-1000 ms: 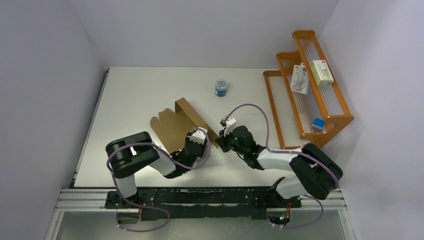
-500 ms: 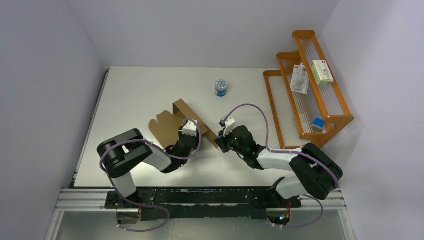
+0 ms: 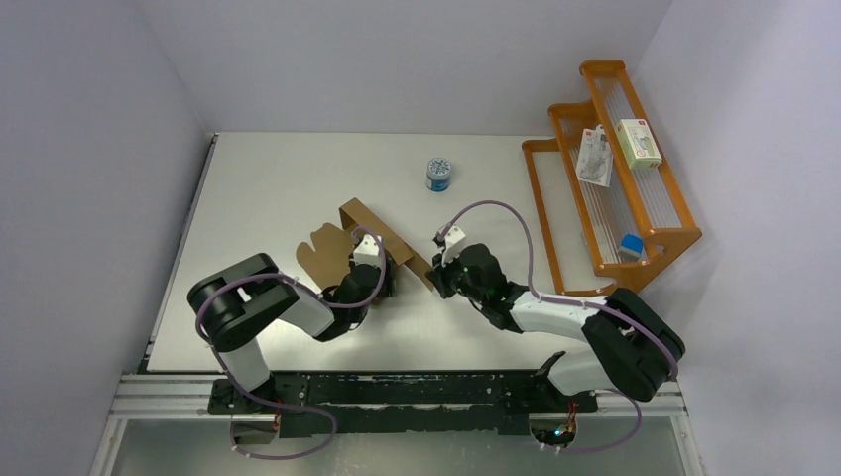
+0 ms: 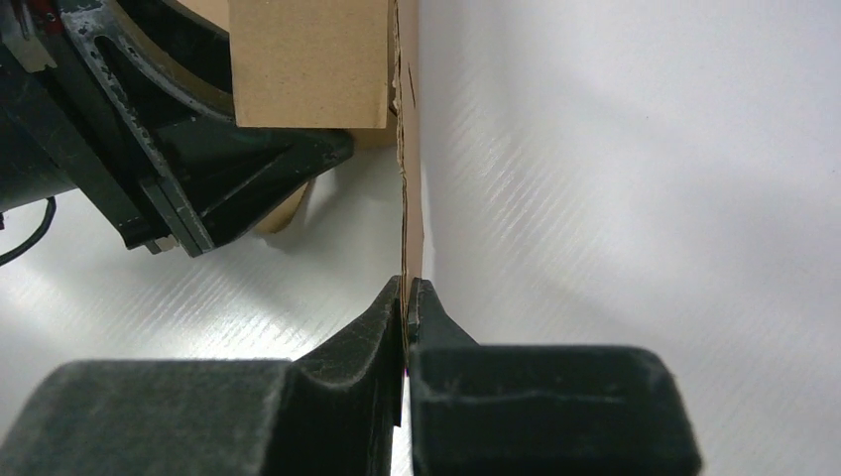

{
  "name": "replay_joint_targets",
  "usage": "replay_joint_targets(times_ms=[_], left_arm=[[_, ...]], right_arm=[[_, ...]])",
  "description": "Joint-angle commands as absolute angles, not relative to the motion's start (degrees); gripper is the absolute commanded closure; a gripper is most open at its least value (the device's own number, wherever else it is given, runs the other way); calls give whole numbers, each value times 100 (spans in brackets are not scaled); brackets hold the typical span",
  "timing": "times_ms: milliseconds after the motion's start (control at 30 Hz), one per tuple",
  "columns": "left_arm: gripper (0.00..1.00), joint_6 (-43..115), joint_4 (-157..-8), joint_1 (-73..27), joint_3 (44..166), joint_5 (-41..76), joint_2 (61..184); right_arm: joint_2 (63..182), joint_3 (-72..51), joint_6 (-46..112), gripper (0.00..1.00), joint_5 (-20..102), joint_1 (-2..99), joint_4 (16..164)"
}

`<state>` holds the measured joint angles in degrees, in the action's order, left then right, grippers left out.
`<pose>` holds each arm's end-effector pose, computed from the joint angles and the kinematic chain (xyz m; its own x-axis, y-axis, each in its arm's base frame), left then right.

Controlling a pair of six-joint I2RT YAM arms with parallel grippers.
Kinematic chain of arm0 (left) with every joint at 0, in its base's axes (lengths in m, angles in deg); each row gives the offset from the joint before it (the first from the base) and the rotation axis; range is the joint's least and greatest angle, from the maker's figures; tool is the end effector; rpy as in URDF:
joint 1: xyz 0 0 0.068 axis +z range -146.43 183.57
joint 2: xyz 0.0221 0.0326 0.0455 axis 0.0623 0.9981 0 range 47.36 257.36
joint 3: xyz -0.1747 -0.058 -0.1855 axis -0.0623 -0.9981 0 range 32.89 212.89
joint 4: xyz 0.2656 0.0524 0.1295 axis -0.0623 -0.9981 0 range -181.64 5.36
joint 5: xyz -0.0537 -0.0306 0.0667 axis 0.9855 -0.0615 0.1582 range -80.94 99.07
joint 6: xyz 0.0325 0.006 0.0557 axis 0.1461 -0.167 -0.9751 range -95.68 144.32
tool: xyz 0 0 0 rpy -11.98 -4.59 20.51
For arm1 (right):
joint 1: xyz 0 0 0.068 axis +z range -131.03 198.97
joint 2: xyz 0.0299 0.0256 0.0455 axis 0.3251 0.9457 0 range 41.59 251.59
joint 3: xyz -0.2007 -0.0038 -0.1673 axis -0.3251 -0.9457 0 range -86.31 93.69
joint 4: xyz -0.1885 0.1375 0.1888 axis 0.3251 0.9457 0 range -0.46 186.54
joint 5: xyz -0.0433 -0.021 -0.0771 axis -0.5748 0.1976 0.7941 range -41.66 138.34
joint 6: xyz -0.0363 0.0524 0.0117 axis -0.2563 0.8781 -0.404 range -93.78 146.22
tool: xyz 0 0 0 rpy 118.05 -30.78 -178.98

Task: Fold the paper box

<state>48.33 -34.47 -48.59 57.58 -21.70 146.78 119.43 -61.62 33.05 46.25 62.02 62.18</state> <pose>0.2053 -0.2219 0.0534 -0.3930 -0.0640 -0.9173 0.2555 0.9507 -0.1757 0.2170 0.2050 0.1129 -0.3998 -0.2108 -0.8920 -0.6633 0.7382 0.1228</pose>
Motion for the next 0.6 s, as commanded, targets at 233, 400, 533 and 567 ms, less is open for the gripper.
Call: replay_joint_targets(times_ms=[233, 400, 533, 567], left_arm=[[48, 5567, -3463, -4784, 5708, -1399, 14936], [48, 5588, -3551, -4768, 5655, -1514, 14921], [48, 5563, -3603, -4759, 5687, -1554, 14933], [48, 5561, -3611, -4760, 5703, -1562, 14959]], right_arm=[[12084, -5859, 3760, 86, 4691, 6344, 6224], [11909, -5694, 3670, 63, 4805, 6307, 6346], [11839, -5358, 3476, 51, 4783, 6202, 6737], [11828, -5286, 3426, 50, 4789, 6174, 6789]])
